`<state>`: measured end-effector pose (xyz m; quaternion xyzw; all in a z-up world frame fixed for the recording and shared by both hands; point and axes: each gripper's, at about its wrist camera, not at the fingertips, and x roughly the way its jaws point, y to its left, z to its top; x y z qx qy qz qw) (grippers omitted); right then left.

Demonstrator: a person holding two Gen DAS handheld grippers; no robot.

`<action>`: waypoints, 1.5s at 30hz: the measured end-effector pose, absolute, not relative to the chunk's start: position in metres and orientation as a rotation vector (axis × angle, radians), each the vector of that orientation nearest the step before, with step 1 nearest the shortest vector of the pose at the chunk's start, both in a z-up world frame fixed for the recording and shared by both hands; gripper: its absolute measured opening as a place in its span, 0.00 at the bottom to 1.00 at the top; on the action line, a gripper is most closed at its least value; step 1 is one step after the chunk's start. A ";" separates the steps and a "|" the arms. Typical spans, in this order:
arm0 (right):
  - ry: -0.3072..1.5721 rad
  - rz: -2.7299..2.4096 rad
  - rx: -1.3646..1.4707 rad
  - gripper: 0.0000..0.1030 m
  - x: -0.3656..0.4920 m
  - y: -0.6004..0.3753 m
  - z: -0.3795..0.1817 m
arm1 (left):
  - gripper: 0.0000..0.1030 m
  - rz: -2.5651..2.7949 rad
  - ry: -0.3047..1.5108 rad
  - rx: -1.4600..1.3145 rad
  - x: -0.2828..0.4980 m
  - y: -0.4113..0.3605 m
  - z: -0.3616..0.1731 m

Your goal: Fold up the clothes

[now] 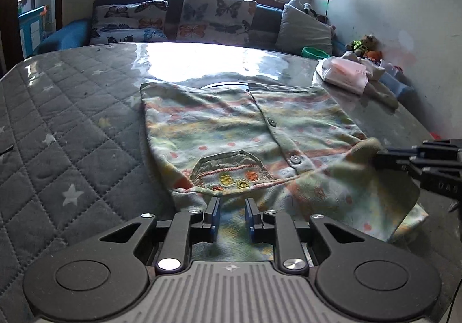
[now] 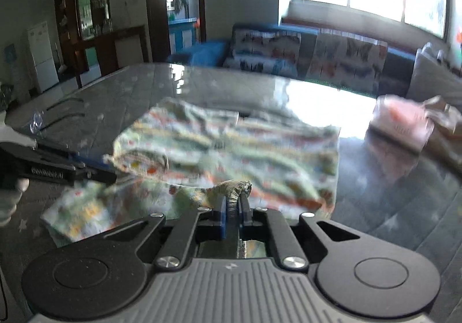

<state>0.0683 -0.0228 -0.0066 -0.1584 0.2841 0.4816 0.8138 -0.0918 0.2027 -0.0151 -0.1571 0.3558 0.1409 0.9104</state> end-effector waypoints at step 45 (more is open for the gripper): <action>0.546 1.148 -0.639 0.50 -0.001 -0.099 -0.010 | 0.54 0.106 0.871 -0.204 -0.131 0.075 0.017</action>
